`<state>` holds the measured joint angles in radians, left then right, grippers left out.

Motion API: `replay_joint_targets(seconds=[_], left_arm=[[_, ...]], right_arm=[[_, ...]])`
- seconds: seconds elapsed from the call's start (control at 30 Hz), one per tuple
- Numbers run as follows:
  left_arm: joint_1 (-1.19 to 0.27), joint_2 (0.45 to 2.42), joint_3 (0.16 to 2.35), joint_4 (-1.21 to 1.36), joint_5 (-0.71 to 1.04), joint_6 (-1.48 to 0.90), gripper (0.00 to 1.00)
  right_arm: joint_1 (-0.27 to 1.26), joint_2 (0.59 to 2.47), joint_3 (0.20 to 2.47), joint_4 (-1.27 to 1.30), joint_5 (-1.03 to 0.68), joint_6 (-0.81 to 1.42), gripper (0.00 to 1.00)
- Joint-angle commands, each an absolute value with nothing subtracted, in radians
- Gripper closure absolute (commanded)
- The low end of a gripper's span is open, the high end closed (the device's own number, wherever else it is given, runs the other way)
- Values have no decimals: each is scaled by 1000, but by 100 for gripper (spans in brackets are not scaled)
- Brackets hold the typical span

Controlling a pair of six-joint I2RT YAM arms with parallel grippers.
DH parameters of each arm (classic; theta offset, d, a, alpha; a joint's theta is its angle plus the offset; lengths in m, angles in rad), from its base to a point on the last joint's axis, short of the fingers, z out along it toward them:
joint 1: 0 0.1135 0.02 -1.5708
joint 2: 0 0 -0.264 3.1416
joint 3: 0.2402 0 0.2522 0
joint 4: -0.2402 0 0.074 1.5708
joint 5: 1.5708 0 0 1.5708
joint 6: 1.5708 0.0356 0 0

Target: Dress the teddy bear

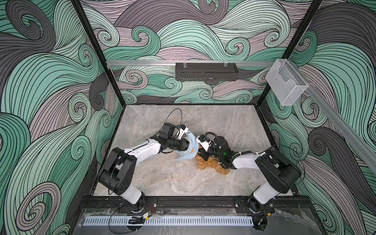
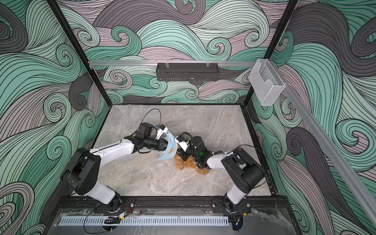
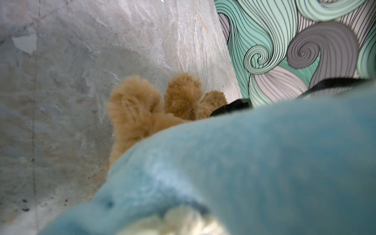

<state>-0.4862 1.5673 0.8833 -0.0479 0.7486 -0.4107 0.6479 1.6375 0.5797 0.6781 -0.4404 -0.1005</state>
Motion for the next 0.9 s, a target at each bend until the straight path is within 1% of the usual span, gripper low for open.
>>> replay_joint_targets(seconds=[0.0,0.07,0.17,0.23,0.27,0.37,0.47,0.5,0.57,0.63,0.77,0.87], left_arm=[[-537,1539,898,-85,810,-383,95],[-511,1496,868,-47,784,-389,100],[-453,1439,818,72,757,-429,100],[-435,1428,787,154,730,-419,100],[-434,1395,770,191,706,-402,100],[-434,1380,726,283,685,-341,100],[-435,1371,720,295,707,-242,100],[-436,1367,721,294,711,-216,100],[-443,1348,707,321,719,-140,100],[-454,1325,675,363,725,-59,100],[-465,1285,642,369,703,73,100],[-466,1287,654,337,709,105,100]], right_arm=[[670,1634,634,733,-367,-111,62],[661,1611,614,664,-331,-91,51],[651,1528,576,499,-314,-23,35],[648,1433,556,357,-296,3,30],[642,1364,552,276,-288,14,27],[616,1171,572,46,-297,42,22],[583,1042,612,-56,-369,104,17],[575,1026,630,-66,-407,138,17],[564,1038,696,-69,-509,225,24],[562,1095,769,-80,-600,296,33],[561,1222,886,-66,-731,408,55],[561,1283,911,8,-801,467,64]])
